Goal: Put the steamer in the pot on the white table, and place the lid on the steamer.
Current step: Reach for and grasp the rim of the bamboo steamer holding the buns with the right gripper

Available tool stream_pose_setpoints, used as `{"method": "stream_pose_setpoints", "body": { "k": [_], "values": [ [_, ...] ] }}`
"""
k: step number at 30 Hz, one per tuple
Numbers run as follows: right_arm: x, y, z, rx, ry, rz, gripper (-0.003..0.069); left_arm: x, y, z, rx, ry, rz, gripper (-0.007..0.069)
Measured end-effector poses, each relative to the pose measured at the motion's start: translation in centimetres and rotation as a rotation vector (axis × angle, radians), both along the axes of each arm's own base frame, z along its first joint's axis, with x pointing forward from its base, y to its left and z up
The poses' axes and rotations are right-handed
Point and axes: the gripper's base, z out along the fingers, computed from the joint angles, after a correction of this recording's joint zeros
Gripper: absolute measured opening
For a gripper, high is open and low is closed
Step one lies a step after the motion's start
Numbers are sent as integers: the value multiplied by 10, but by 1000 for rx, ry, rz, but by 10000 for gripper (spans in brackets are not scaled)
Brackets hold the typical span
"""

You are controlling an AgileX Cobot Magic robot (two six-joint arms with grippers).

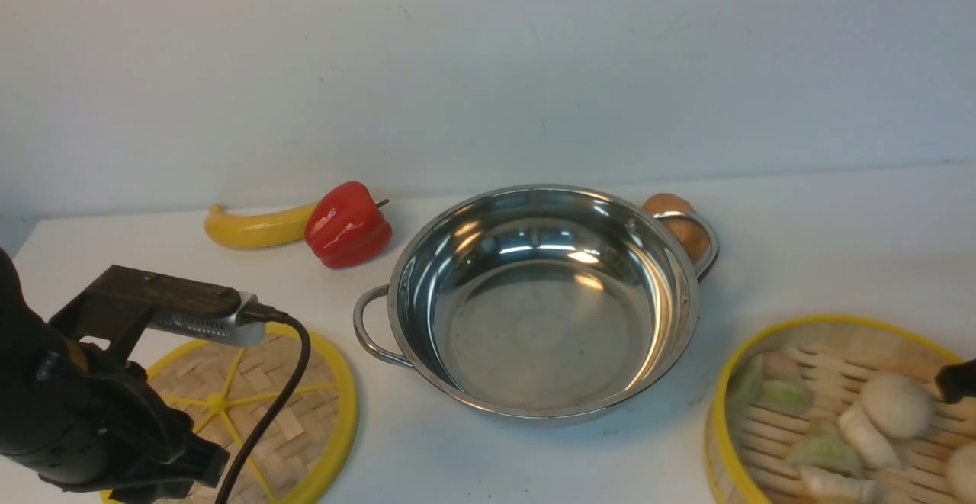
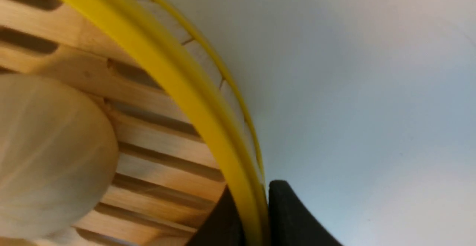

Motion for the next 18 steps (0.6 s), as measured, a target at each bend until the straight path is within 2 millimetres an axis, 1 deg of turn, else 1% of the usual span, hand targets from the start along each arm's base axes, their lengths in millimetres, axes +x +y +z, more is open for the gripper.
{"method": "stream_pose_setpoints", "body": {
  "k": [10, 14, 18],
  "values": [
    [7, -1, 10, -3, 1, -5, 59, 0, 0, 0, 0, 0, 0, 241],
    [10, -2, 17, -7, 15, -3, 63, 0, 0, 0, 0, 0, 0, 241],
    [15, -3, 30, -8, 41, 2, 69, 0, 0, 0, 0, 0, 0, 241]
  ]
}}
